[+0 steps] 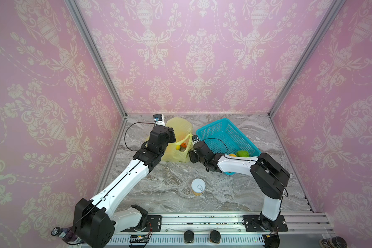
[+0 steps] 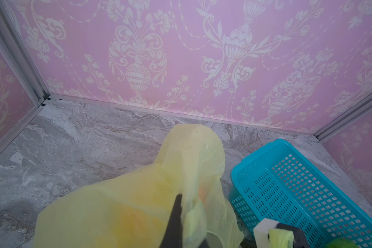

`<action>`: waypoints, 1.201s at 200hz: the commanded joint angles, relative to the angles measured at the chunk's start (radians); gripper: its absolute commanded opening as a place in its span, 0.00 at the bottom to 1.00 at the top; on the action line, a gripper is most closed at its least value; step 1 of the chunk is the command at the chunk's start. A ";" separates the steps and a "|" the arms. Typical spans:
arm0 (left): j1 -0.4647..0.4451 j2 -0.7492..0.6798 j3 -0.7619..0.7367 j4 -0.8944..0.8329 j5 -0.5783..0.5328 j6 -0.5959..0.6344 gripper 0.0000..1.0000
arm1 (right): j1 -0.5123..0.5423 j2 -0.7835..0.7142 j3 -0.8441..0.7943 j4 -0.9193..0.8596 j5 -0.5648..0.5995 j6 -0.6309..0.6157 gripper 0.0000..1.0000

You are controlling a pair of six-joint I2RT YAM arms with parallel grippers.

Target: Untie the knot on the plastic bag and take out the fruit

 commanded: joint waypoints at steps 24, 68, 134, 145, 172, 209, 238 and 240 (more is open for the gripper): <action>0.002 -0.108 -0.028 -0.063 0.158 -0.030 0.00 | 0.007 0.054 0.116 -0.026 -0.021 0.042 0.86; 0.002 -0.127 -0.028 -0.067 0.218 -0.036 0.00 | 0.005 0.170 0.257 -0.092 -0.002 0.097 0.89; 0.002 -0.111 -0.066 -0.083 0.168 -0.031 0.00 | 0.004 -0.114 0.072 0.161 -0.132 0.062 0.61; 0.002 -0.115 -0.085 -0.084 0.170 -0.032 0.00 | 0.005 -0.179 -0.011 0.230 -0.124 0.052 0.69; 0.002 -0.140 -0.112 -0.106 0.167 -0.022 0.00 | 0.003 -0.266 -0.069 0.239 -0.008 0.002 0.79; 0.003 -0.192 -0.152 -0.114 0.149 -0.019 0.00 | 0.000 -0.344 -0.154 0.202 0.106 -0.073 0.89; 0.003 -0.210 -0.152 -0.116 0.168 -0.013 0.00 | 0.000 -0.327 -0.140 0.034 0.138 -0.165 0.96; 0.003 -0.212 -0.152 -0.116 0.168 -0.013 0.00 | 0.001 -0.324 -0.140 0.022 0.138 -0.170 0.96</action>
